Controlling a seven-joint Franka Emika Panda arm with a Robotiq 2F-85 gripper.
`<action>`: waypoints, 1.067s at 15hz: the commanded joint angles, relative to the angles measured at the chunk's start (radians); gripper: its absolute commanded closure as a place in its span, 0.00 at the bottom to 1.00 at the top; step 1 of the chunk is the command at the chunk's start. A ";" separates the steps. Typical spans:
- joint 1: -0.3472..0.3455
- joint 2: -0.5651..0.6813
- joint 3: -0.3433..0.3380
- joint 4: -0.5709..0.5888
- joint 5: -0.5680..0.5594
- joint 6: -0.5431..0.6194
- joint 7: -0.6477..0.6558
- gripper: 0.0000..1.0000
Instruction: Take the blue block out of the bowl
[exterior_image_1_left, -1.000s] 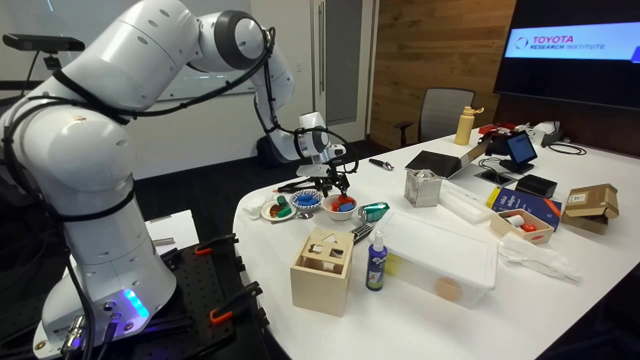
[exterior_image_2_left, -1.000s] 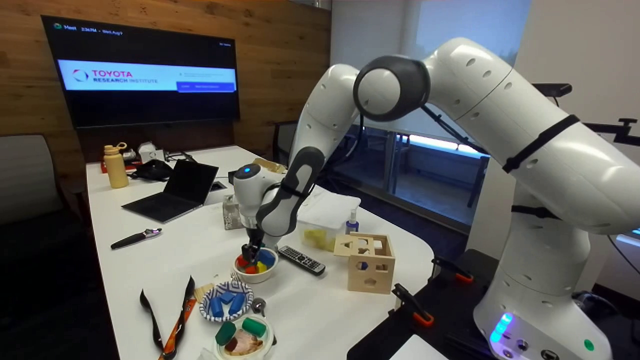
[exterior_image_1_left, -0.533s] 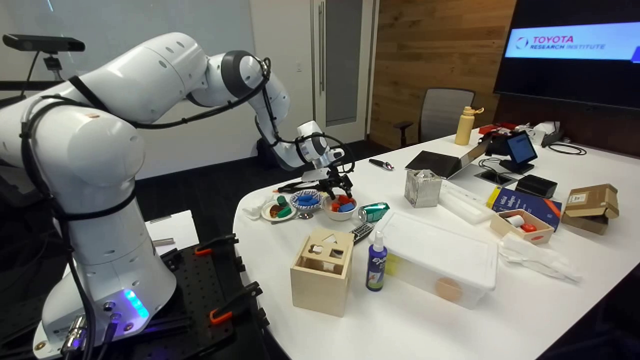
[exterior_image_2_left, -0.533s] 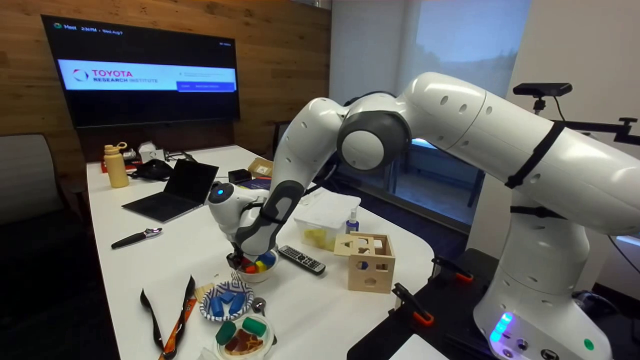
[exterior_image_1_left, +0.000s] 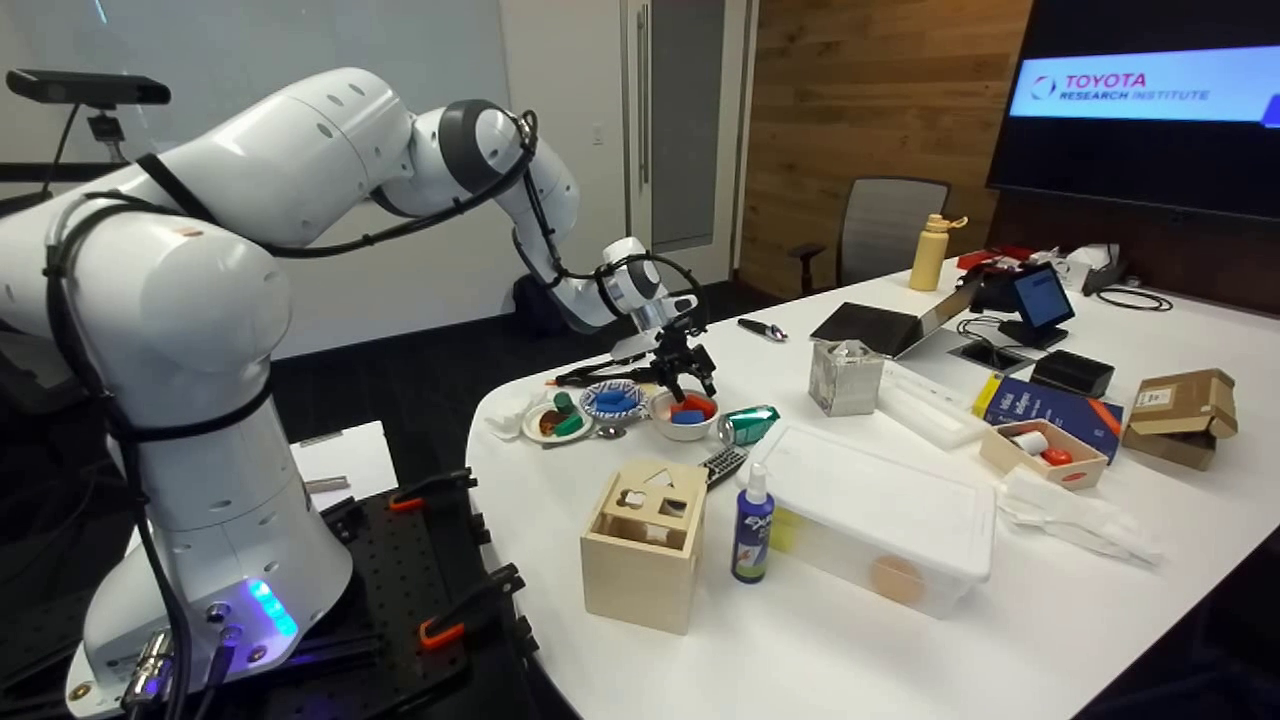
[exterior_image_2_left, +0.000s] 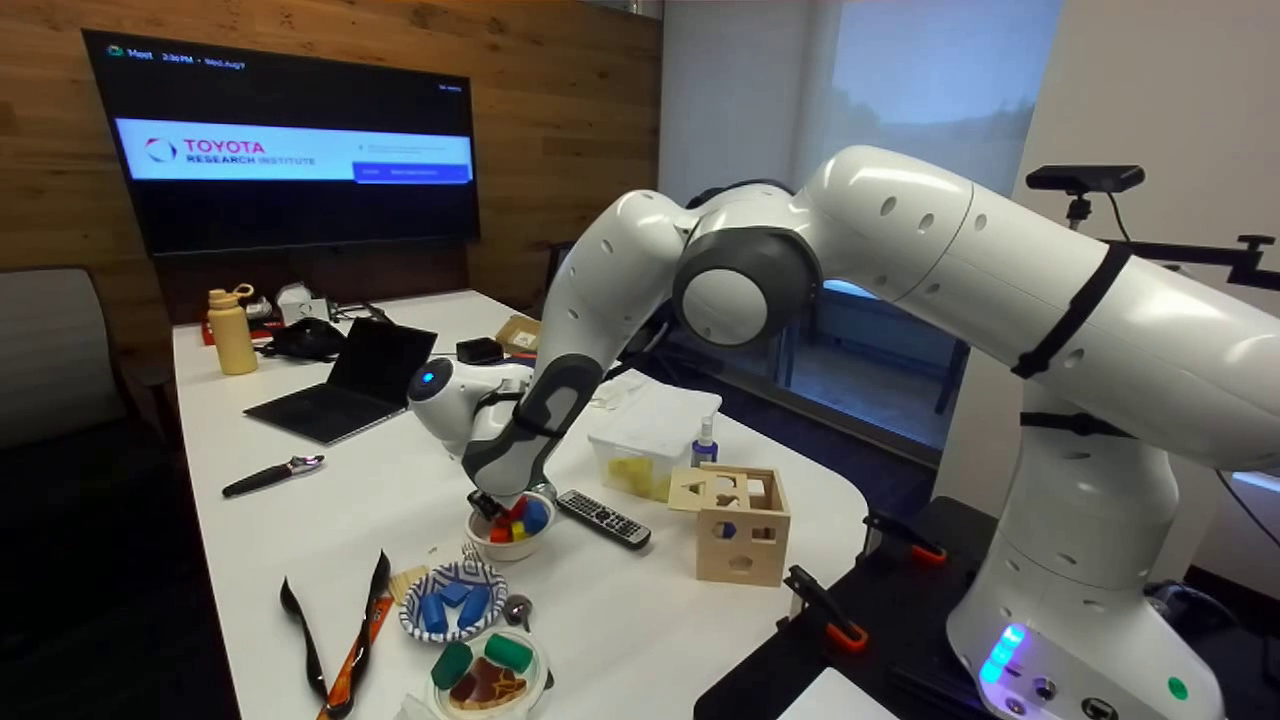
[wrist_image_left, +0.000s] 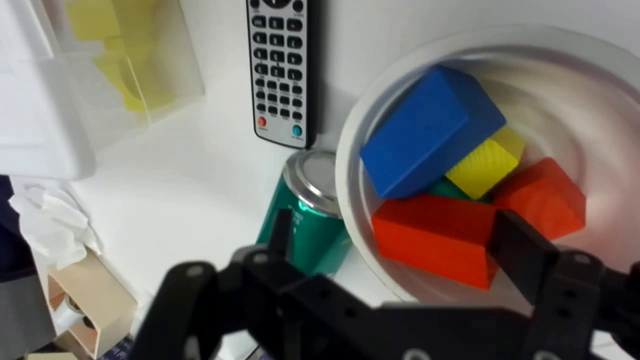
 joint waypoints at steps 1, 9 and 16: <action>-0.014 -0.017 0.035 -0.013 0.017 -0.084 0.002 0.00; -0.048 -0.021 0.100 -0.007 0.033 -0.178 -0.010 0.00; -0.064 -0.003 0.106 0.013 0.024 -0.172 -0.002 0.00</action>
